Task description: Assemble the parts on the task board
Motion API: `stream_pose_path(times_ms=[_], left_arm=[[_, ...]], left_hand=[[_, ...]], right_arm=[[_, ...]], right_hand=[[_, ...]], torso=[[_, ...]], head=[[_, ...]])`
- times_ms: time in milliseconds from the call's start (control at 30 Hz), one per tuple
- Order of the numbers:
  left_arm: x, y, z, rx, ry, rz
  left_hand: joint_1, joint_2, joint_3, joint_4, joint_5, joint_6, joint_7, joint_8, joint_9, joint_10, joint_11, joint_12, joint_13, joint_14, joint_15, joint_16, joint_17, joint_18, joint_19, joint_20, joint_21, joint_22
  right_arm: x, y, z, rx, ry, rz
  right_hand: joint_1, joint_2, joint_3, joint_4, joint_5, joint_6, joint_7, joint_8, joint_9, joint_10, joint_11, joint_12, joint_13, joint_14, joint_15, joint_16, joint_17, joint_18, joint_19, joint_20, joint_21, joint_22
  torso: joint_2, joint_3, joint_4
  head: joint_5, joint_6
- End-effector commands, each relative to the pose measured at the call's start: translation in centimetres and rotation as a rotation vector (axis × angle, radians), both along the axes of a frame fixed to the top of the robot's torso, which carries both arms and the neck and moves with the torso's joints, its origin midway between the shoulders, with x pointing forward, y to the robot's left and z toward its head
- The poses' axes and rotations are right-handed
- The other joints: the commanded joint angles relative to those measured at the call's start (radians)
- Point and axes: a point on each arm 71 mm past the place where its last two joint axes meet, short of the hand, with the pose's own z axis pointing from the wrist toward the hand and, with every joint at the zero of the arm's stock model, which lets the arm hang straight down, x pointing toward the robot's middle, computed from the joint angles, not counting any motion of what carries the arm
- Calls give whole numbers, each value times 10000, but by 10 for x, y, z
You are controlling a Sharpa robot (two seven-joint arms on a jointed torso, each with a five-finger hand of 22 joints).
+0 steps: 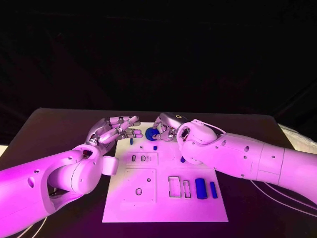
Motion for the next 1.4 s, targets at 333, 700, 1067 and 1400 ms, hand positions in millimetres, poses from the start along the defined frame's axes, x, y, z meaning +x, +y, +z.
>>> stream_pose_path(times_ms=[333, 700, 1067, 1400], left_arm=[[0, -3, 1, -109, -48, -188], [1, -2, 1, -98, -29, -182], [1, 0, 0, -79, -20, -151], [1, 4, 0, -46, -17, -79]], left_hand=[[50, 89, 12, -75, -58, 58, 16, -67, -9, 5, 41, -67, -7, 14, -20, -54, 10, 105, 70, -11, 39, 10], [50, 89, 12, -75, -58, 58, 16, -67, -9, 5, 41, -67, -7, 14, -20, -54, 10, 105, 70, -11, 39, 10], [50, 89, 12, -75, -58, 58, 16, -67, -9, 5, 41, -67, -7, 14, -20, -54, 10, 105, 70, -11, 39, 10], [50, 89, 12, -75, -58, 58, 16, -67, -9, 5, 41, -67, -7, 14, -20, -54, 10, 105, 70, -11, 39, 10]], right_arm=[[3, 6, -9, -335, -7, -83], [3, 5, -11, -450, 127, -4], [-8, -12, 0, 716, -666, 150], [-20, -72, 22, 1982, -393, 474]], right_hand=[[-289, -218, 156, 126, 8, -151, 25, -179, 217, -369, 170, -651, -526, 652, 72, 27, 390, -138, 13, 3, 38, 40], [-606, -812, -209, 268, 417, -2259, 438, -702, -132, -1379, 559, -2150, -1853, 623, 421, 21, 432, -97, -144, 340, -83, -159], [-794, -835, -545, 644, 642, -1644, 406, -568, -42, -1191, 548, -1853, -1638, 637, 431, 52, 511, -111, -93, 382, -6, -25], [-522, -681, -513, 667, 811, -1301, 323, -459, -9, -974, 468, -1456, -1293, 655, 366, 84, 582, -147, -5, 330, 118, 189]], torso=[[-1, 11, -11], [-4, 18, -13], [-3, 45, -23], [-20, 62, -133]], head=[[39, -30], [21, -19], [22, -31], [32, 31]])
